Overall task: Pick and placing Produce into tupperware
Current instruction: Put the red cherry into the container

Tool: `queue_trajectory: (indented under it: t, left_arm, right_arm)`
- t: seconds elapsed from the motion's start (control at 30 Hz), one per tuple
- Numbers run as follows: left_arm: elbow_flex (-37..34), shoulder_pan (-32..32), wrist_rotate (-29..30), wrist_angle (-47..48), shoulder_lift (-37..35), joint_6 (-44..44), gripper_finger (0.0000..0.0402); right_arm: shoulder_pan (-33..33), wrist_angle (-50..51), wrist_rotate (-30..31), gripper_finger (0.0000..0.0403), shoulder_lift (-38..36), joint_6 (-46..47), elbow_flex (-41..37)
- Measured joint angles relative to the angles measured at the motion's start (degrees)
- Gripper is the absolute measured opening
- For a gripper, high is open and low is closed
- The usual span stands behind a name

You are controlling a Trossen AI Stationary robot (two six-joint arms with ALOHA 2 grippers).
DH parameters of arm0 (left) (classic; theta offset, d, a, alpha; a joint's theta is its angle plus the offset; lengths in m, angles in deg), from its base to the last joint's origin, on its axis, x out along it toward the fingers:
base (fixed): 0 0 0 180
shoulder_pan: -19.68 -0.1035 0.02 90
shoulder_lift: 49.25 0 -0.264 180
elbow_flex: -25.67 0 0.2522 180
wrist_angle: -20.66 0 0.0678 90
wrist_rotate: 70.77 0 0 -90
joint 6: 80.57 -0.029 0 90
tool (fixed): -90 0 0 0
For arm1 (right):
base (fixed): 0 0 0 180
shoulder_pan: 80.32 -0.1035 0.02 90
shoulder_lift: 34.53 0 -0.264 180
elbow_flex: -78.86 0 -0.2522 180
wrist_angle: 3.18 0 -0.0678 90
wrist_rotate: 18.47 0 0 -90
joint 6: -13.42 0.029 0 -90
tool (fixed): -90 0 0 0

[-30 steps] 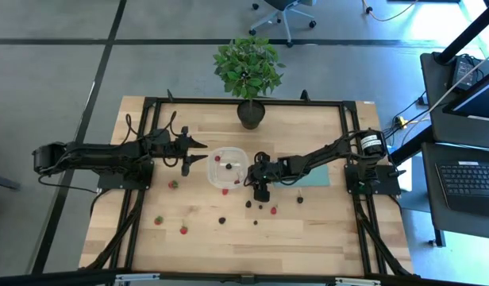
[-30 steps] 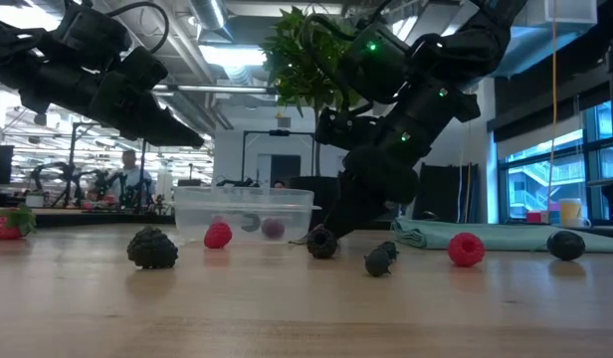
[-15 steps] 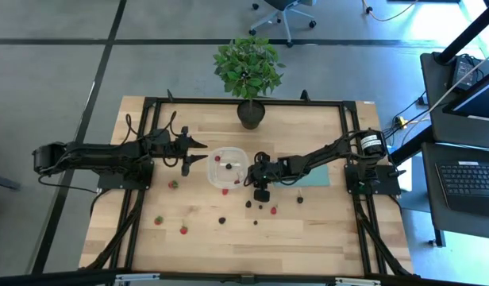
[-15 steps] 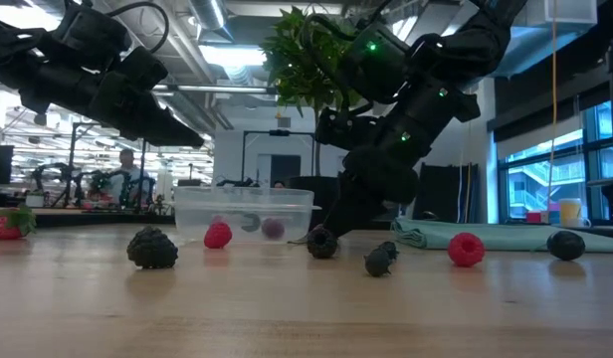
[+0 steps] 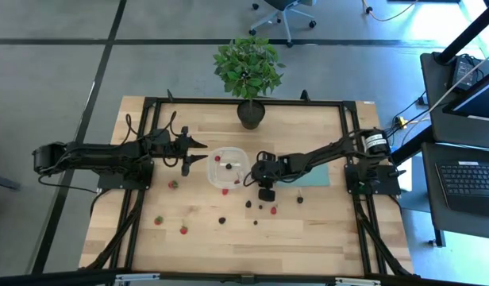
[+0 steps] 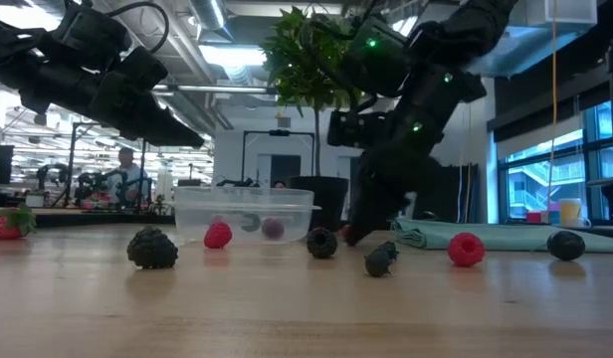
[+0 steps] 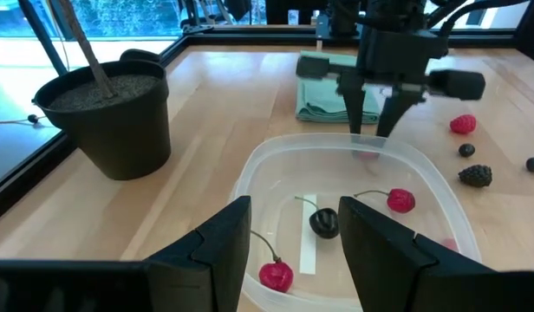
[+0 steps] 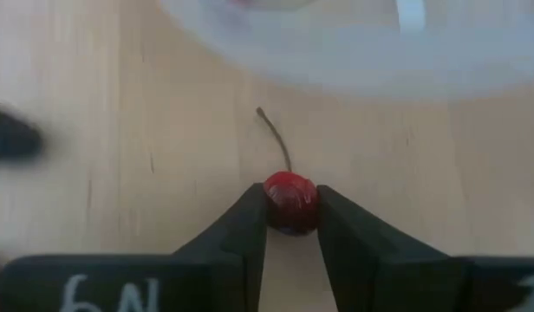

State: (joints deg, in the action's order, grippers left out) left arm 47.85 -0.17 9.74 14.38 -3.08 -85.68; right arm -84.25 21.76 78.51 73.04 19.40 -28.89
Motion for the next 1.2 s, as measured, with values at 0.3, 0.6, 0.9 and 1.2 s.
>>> queue_trajectory:
  t: [0.3,0.6,0.9,1.2]
  left_arm:
    - [0.0,0.0,0.0,0.0,0.0,0.0,0.0168]
    - [0.0,0.0,0.0,0.1,0.0,0.0,0.0168]
    - [0.0,0.0,0.0,0.5,0.0,0.0,0.0168]
    - [0.0,0.0,0.0,1.2,0.0,0.0,0.0168]
  right_arm:
    - [2.3,23.3,0.7,0.0099,-1.9,-0.7,15.4]
    - [5.6,24.5,0.9,0.0094,-0.3,-8.7,27.3]
    - [5.6,23.6,0.8,0.0094,6.4,-12.6,34.1]
    - [5.6,24.2,-2.7,0.0094,13.7,-12.6,37.1]
